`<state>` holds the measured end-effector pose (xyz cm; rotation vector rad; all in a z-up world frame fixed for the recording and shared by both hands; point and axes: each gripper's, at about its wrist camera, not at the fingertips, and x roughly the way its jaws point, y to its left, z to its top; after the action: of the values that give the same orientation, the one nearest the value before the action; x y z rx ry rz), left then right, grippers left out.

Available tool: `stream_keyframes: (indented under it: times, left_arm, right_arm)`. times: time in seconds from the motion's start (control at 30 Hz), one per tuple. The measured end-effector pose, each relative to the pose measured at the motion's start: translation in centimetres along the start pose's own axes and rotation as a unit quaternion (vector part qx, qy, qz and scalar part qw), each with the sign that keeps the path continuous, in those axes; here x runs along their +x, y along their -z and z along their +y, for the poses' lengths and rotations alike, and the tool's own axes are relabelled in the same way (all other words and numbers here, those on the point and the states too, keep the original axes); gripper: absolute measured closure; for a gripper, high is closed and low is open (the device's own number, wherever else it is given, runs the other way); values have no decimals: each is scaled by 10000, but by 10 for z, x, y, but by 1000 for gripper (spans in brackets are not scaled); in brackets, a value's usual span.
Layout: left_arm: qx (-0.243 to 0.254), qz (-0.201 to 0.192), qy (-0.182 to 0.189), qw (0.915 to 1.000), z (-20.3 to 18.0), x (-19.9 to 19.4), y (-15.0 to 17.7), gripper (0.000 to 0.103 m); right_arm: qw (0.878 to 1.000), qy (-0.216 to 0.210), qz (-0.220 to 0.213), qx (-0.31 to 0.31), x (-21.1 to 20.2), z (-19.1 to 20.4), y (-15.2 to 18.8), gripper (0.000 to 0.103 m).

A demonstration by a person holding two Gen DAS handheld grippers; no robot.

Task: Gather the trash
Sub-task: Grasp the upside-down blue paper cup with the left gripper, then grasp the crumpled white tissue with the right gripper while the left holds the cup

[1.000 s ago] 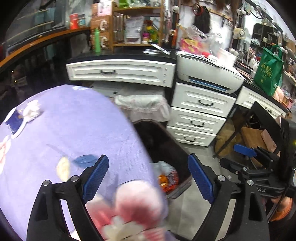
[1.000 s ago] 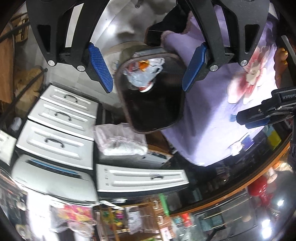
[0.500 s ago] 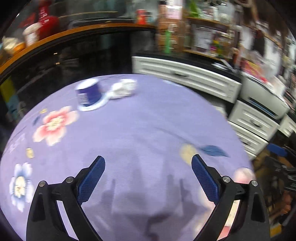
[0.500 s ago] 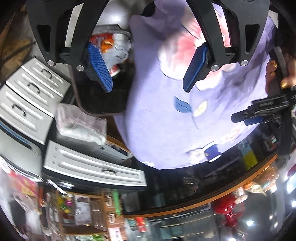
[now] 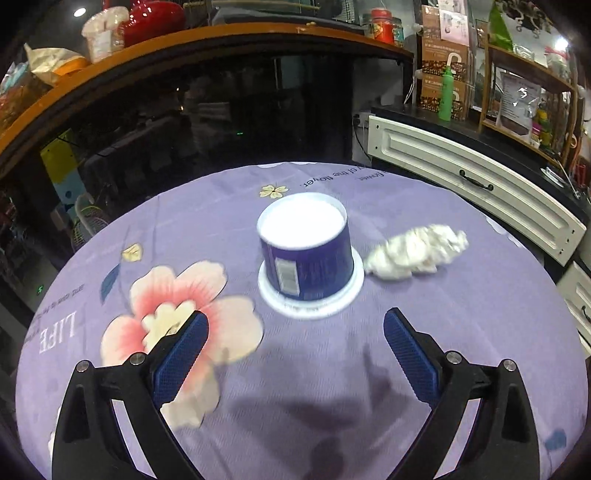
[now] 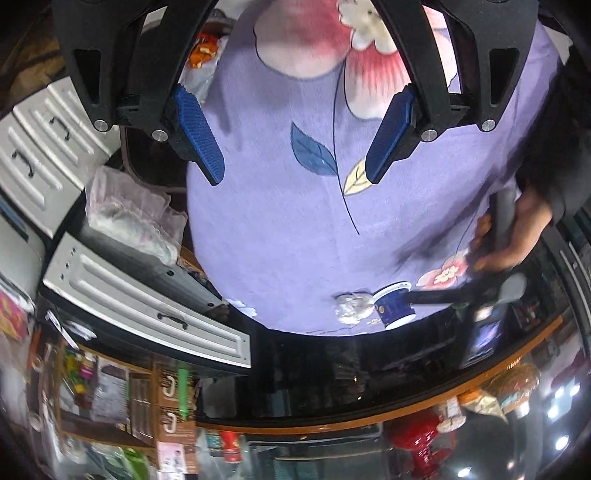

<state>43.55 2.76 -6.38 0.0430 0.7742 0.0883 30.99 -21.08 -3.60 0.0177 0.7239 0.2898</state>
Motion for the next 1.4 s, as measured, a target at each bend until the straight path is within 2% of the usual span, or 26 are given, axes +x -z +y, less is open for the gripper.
stream_keyframes:
  times: [0.27,0.3,0.33,0.37,0.5,0.63,0.77,1.07,1.27,1.4]
  left_arm:
    - [-127,-36,3,9999,-6,39,-34,10]
    - [-160,3,30,9999,-5,44,-36,17]
    - [-181,61,50,9998,-5,48,-37,29]
    - [-192,133,85,9997,-5,51,-36,34]
    - [-299,37,177,9994,-3,48,-32,34]
    - [-406,-37,316,9987,5,31,-23,34]
    - [-346,-229,369,9985,10,7,-14,34]
    - [-420,-453,527,9967,36,-50,21,34]
    - [-406,-590,442,9965,52,-71,41,34]
    - [-437,-569,438,9965,55,-68,42,34]
  right_arm:
    - [9998,-86,-15,-201,22,14,-23,25]
    - [9997,-128,-30,-205,24,17,-25,25]
    - [9996,-159,-43,-215,26,19,-27,25]
    - [9995,-190,-52,-231,27,21,-28,25]
    - [9989,-395,-193,-185,32,30,-40,25]
    - [9974,-670,-264,19,40,32,-61,25]
    - [9966,-781,-251,-33,56,40,-85,25]
    - [9952,-952,189,-104,135,60,-122,25]
    - [9950,-694,543,-470,189,86,-137,25]
    - [9941,-434,726,-674,217,102,-142,34]
